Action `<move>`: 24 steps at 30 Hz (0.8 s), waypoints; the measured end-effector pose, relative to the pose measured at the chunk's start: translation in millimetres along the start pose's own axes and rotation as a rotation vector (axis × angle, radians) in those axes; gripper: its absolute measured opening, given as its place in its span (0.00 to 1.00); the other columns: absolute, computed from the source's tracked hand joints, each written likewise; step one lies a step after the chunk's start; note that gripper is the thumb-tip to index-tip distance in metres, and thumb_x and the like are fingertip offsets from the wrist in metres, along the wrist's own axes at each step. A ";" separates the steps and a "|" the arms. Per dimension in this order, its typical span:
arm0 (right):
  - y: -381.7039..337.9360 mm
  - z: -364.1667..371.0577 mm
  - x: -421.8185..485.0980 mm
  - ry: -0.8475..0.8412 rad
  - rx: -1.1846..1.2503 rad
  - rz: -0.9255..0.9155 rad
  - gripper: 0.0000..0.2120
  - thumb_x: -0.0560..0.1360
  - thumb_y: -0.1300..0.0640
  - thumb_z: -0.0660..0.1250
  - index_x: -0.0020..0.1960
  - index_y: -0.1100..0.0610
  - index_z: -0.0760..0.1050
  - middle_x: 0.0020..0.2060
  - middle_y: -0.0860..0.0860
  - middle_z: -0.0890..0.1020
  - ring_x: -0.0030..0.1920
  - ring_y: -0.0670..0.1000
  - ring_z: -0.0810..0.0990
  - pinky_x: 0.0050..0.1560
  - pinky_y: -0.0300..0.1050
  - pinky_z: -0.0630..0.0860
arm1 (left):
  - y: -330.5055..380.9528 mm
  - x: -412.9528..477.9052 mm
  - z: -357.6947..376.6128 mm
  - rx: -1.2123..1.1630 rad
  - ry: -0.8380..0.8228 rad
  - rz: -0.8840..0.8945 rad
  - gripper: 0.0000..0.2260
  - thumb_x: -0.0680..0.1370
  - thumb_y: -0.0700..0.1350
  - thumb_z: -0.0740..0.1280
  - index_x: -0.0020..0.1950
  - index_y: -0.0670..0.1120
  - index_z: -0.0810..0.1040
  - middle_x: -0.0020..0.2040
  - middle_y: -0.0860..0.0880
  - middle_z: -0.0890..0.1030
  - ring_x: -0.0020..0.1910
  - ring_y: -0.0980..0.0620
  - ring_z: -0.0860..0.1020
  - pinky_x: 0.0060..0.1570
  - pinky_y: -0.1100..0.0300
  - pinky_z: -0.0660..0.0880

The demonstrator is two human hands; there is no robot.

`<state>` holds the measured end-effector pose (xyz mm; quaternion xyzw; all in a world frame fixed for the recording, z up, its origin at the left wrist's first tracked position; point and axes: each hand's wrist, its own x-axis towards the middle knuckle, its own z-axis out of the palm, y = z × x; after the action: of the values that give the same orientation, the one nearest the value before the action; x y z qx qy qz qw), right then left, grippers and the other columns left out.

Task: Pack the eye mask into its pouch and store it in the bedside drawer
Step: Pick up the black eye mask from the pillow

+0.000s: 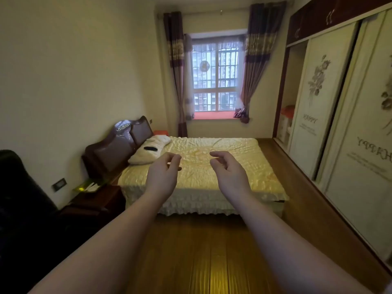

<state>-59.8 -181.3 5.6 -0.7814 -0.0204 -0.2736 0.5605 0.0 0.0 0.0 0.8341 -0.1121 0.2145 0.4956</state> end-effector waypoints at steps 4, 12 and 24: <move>12.3 23.4 22.2 -0.033 0.004 0.058 0.10 0.81 0.50 0.63 0.61 0.45 0.77 0.49 0.38 0.77 0.47 0.36 0.75 0.38 0.34 0.67 | -23.5 21.4 5.3 0.038 0.016 -0.028 0.10 0.78 0.64 0.57 0.44 0.65 0.74 0.44 0.60 0.81 0.47 0.57 0.82 0.46 0.43 0.82; 33.4 74.9 98.8 -0.046 0.008 0.059 0.10 0.81 0.51 0.61 0.60 0.44 0.77 0.49 0.41 0.78 0.45 0.39 0.76 0.36 0.36 0.68 | -69.5 109.2 12.1 0.058 0.030 -0.019 0.10 0.78 0.64 0.56 0.44 0.63 0.74 0.45 0.60 0.81 0.48 0.57 0.81 0.46 0.43 0.82; 66.8 114.1 226.8 0.028 0.018 0.085 0.10 0.80 0.52 0.62 0.59 0.46 0.78 0.46 0.45 0.80 0.43 0.45 0.80 0.38 0.44 0.74 | -96.7 237.7 55.0 -0.012 0.002 0.014 0.11 0.77 0.62 0.57 0.44 0.61 0.75 0.45 0.59 0.81 0.47 0.55 0.83 0.46 0.41 0.81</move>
<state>201.7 -167.2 24.7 -0.7726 0.0180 -0.2601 0.5789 262.1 4.7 13.2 0.8301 -0.1186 0.2181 0.4994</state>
